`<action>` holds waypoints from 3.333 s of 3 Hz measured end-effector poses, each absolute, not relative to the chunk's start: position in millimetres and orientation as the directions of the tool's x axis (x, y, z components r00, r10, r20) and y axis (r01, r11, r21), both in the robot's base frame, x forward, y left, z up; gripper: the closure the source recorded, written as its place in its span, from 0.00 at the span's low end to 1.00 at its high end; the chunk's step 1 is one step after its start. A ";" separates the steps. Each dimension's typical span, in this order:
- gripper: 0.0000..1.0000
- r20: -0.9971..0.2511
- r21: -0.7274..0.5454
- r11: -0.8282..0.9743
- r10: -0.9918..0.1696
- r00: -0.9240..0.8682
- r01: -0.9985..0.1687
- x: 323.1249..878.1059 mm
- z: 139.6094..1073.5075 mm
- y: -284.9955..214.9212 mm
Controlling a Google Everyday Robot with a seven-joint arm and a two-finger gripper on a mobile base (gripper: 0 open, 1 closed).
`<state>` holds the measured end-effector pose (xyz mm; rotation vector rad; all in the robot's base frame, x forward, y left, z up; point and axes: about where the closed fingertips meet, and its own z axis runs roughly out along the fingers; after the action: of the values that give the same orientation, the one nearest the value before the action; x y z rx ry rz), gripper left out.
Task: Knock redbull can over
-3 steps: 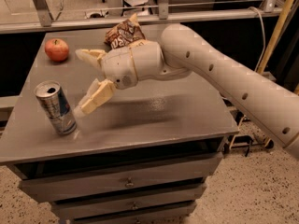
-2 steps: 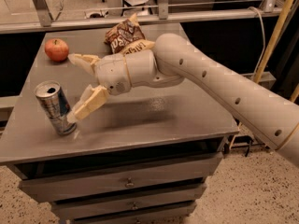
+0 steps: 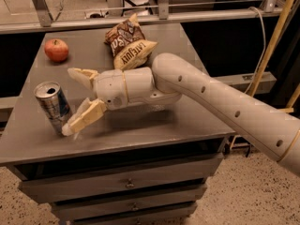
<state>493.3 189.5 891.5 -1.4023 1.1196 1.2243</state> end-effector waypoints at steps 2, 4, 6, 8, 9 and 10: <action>0.00 -0.997 -0.058 -0.160 -0.033 0.064 -0.985 487.4 886.6 195.4; 0.14 -0.990 -0.090 -0.217 -0.086 0.111 -0.972 473.5 881.1 215.4; 0.61 -0.990 -0.091 -0.228 -0.088 0.114 -0.969 470.6 876.0 219.2; 1.00 -0.995 -0.063 -0.212 -0.062 0.077 -0.975 484.9 890.2 201.7; 1.00 -0.986 -0.043 -0.208 -0.149 0.075 -0.977 504.6 907.9 181.8; 1.00 -0.947 -0.008 -0.219 -0.311 0.078 -0.976 524.2 919.3 166.0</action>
Offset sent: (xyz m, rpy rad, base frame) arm -0.0172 0.0228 -0.0099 -0.0065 -0.0111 0.0657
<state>524.2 166.0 919.3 -1.6335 1.3001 1.1639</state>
